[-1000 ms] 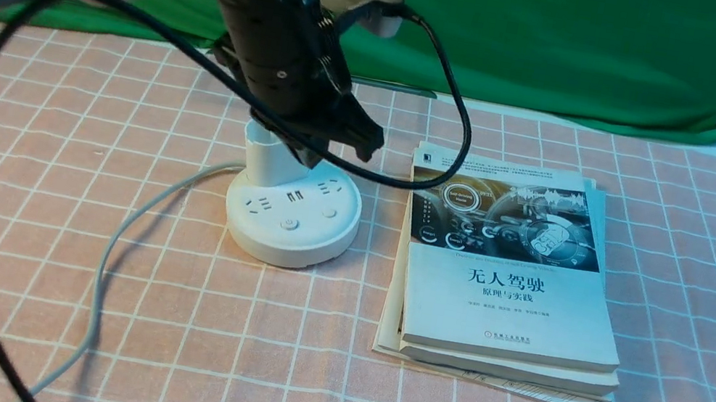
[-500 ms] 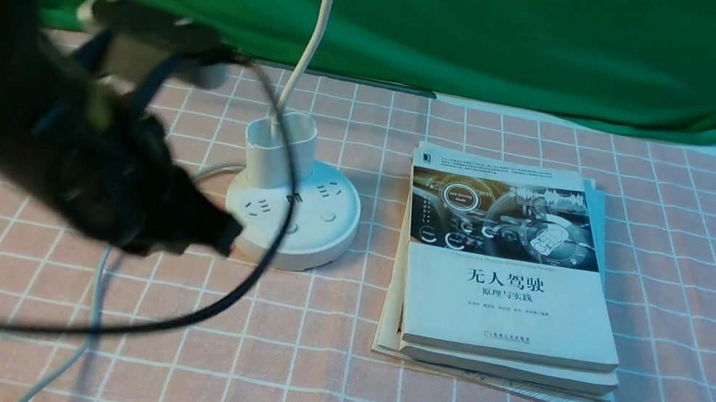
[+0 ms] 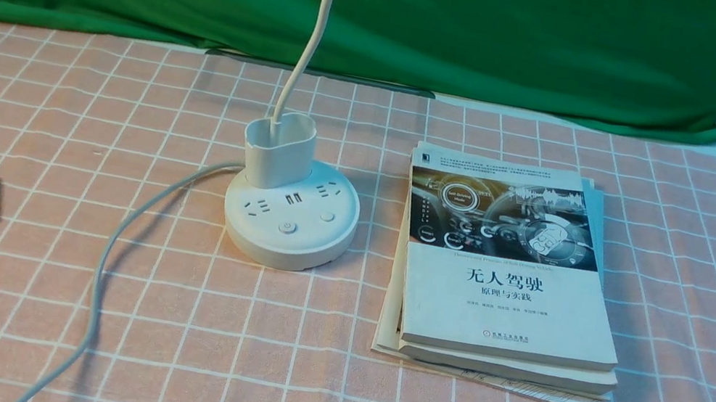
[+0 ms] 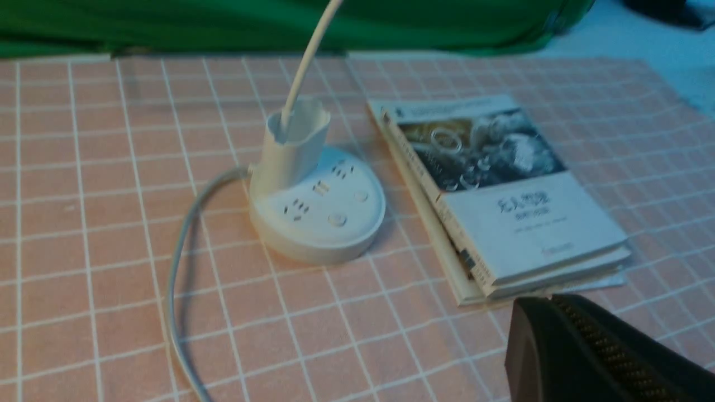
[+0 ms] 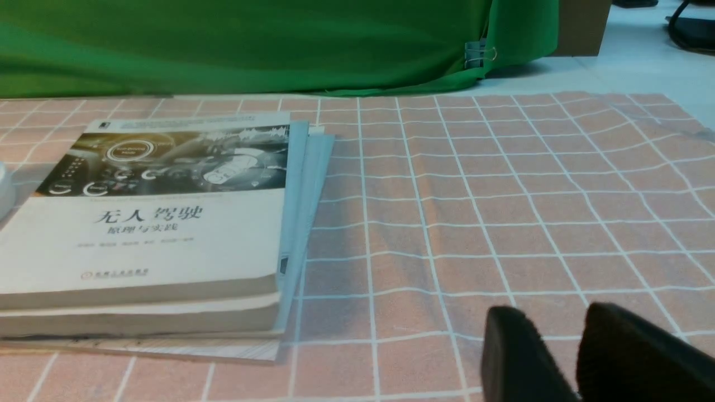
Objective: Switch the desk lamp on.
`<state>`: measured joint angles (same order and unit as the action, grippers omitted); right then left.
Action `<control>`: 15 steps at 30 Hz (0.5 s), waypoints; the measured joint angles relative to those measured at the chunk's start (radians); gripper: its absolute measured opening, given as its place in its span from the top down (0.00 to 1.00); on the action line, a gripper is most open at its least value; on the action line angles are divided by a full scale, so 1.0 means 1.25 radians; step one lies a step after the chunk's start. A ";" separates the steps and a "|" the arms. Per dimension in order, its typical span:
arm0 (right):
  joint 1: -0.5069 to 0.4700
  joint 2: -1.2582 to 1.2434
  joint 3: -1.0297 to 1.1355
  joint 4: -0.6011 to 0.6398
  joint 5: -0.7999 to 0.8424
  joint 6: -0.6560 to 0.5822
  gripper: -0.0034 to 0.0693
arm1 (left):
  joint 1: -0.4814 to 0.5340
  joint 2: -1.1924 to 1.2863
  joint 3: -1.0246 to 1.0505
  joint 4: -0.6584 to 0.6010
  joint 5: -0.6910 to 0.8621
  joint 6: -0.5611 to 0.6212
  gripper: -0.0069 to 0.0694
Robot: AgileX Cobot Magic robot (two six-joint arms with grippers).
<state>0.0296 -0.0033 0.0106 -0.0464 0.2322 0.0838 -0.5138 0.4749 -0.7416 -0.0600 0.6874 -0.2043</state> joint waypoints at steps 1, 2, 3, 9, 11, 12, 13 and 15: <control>0.000 0.000 0.000 0.000 0.000 0.000 0.62 | 0.000 -0.024 0.000 0.000 0.000 0.000 0.88; 0.000 0.000 0.000 0.000 0.000 0.000 0.62 | 0.000 -0.044 0.000 0.000 0.000 0.000 0.88; 0.000 0.000 0.000 0.000 0.000 0.000 0.62 | 0.000 -0.058 0.000 0.000 0.000 0.000 0.88; 0.000 0.000 0.000 0.000 0.000 0.000 0.62 | 0.000 -0.104 0.002 0.000 0.000 0.000 0.88; 0.000 0.000 0.000 0.000 0.000 0.000 0.62 | 0.000 -0.104 0.002 0.002 -0.003 0.000 0.88; 0.000 0.000 0.000 0.000 0.000 0.000 0.62 | 0.000 -0.104 0.002 0.002 -0.003 0.000 0.88; 0.000 0.000 0.000 0.000 0.000 0.000 0.62 | 0.000 -0.105 0.007 0.002 -0.012 0.000 0.88; 0.000 0.000 0.000 0.000 0.000 0.000 0.62 | 0.002 -0.114 0.029 0.010 -0.044 0.000 0.88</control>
<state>0.0296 -0.0033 0.0106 -0.0464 0.2322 0.0838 -0.5116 0.3323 -0.7055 -0.0479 0.6325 -0.2043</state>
